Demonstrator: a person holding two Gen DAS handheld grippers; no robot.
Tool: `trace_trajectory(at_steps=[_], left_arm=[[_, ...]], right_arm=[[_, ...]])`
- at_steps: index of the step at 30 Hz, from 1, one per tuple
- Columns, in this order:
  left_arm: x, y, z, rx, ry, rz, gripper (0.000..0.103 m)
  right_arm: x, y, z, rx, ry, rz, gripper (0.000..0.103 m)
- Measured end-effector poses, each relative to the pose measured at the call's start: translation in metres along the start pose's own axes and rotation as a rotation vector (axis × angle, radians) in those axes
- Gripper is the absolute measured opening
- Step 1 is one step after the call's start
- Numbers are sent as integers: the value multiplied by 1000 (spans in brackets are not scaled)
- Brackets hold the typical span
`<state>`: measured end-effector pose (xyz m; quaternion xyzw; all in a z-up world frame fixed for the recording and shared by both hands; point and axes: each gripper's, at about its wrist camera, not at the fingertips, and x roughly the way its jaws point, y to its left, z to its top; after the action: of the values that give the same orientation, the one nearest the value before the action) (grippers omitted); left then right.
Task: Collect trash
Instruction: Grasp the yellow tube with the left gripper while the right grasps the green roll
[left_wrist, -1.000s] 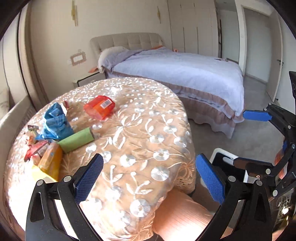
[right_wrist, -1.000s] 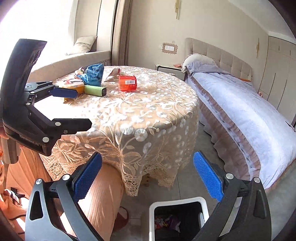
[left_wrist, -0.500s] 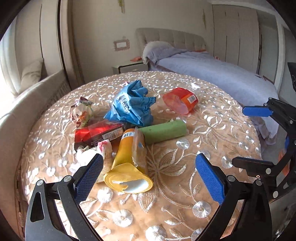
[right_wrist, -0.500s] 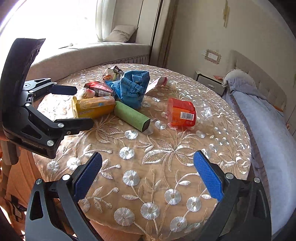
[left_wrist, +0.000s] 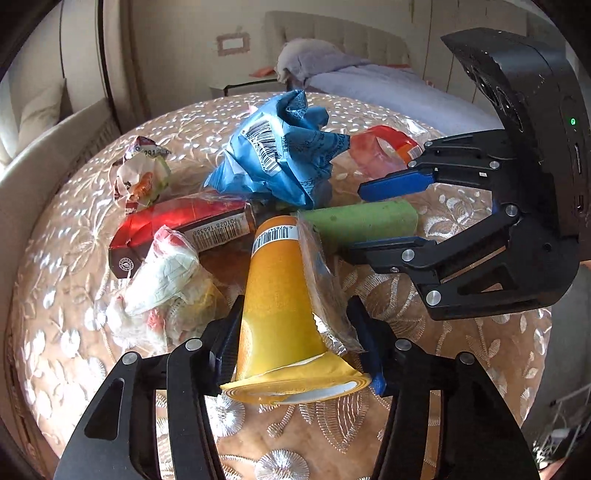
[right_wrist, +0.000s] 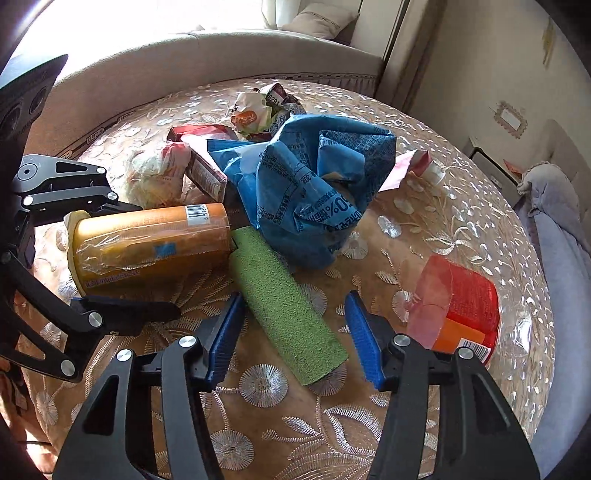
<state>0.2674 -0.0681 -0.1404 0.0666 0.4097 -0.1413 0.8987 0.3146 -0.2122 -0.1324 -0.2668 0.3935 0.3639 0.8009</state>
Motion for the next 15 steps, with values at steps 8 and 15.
trace_trajectory(at_steps=[8, 15], left_arm=[[-13, -3, -7, -11, -31, -21, 52], [-44, -14, -13, -17, -80, -32, 52]], right_arm=[[-21, 18, -17, 68, -44, -88, 28], [-62, 23, -47, 246, -94, -99, 28]])
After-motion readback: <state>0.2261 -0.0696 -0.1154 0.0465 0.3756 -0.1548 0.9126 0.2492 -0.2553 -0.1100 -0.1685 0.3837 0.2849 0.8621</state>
